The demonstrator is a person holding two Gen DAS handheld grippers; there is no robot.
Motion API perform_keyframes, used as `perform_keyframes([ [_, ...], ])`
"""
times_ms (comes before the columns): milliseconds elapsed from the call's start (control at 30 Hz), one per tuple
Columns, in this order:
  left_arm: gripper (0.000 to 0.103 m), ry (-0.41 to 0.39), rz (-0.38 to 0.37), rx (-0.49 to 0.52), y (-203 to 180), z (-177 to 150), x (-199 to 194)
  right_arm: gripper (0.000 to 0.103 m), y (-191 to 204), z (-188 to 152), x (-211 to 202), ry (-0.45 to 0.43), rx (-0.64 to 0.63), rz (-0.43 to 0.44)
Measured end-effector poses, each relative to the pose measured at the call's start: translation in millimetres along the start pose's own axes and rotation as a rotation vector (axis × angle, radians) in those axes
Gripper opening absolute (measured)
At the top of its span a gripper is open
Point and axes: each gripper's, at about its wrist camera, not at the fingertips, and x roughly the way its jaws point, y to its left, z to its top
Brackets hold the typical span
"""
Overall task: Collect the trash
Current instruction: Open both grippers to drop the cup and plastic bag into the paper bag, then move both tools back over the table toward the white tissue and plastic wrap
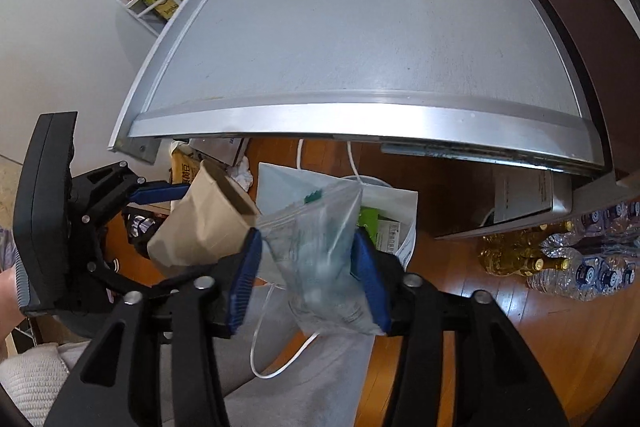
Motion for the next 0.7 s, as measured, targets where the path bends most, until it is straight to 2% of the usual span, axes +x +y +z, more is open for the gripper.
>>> perform_keyframes([
  [67,0.080,-0.002,0.015,0.009,-7,-1,-2,0.058,-2,1,-2,-0.004,0.014,0.003],
  [100,0.084,-0.004,0.027,0.013,-7,-2,-3,0.059,-4,1,-2,-0.005,0.017,0.001],
  [167,0.086,-0.015,0.033,0.010,-7,-3,-6,0.059,-6,1,-3,-0.003,0.022,0.000],
  [300,0.087,-0.012,0.004,-0.023,2,0,-9,0.059,-7,1,-8,-0.004,0.031,0.001],
  [567,0.087,-0.039,0.000,-0.024,6,-2,-26,0.059,-4,-5,-32,-0.020,0.014,-0.006],
  [700,0.087,-0.081,0.005,-0.024,10,-4,-48,0.067,4,-8,-53,-0.046,-0.006,-0.017],
])
